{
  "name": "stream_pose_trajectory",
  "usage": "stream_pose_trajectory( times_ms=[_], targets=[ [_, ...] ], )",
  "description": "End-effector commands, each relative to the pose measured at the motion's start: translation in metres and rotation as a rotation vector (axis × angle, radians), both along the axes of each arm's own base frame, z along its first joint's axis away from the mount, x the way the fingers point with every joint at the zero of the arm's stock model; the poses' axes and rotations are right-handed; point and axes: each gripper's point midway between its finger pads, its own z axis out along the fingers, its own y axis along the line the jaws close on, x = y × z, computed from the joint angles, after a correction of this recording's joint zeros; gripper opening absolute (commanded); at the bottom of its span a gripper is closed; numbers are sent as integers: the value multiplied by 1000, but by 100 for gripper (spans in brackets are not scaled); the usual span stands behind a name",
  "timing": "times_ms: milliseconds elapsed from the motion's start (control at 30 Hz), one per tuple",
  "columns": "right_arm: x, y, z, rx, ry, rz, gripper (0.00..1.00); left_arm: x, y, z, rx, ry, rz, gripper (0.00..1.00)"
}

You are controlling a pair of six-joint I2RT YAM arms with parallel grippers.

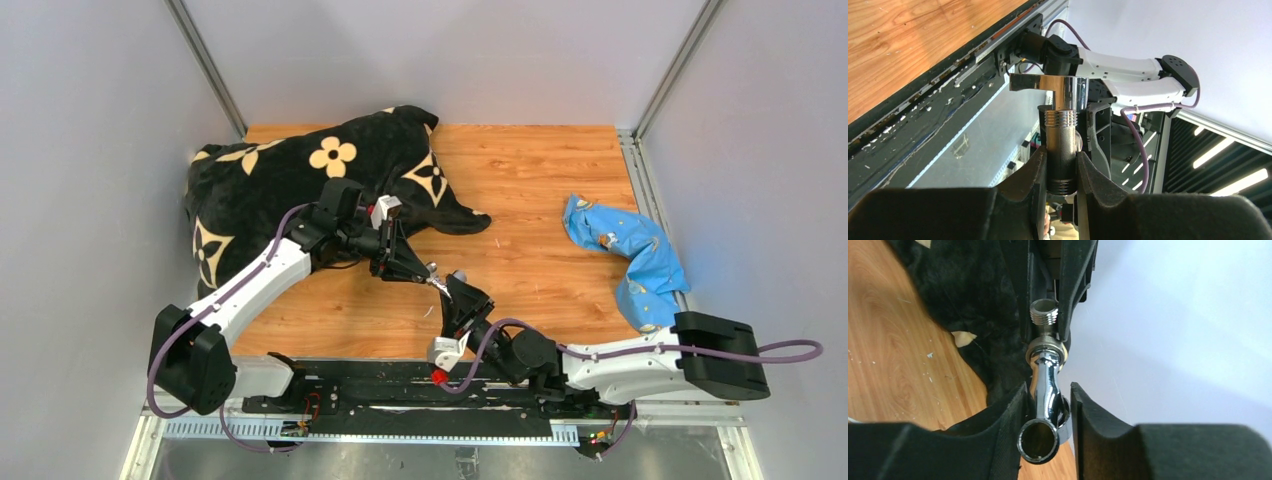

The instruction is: Install the water faucets

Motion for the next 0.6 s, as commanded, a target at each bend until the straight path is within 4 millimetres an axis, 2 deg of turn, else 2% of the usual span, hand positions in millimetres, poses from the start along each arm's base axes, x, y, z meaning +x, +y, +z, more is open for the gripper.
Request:
stream_pose_trajectory(
  times_ms=[0,233,433,567],
  targets=[
    [0,-11,22,66,-105,-62,31,-8,1,13,-59,-12,-73,0],
    [3,-5,17,56,-101,-76,1,-12,2,14,-62,-22,-90,0],
    [3,-6,16,135,10,-63,1,-17,4,17,-80,-46,-112,0],
    [0,-6,13,263,179,-8,1,-20,6,14,-86,-51,-119,0]
  ],
)
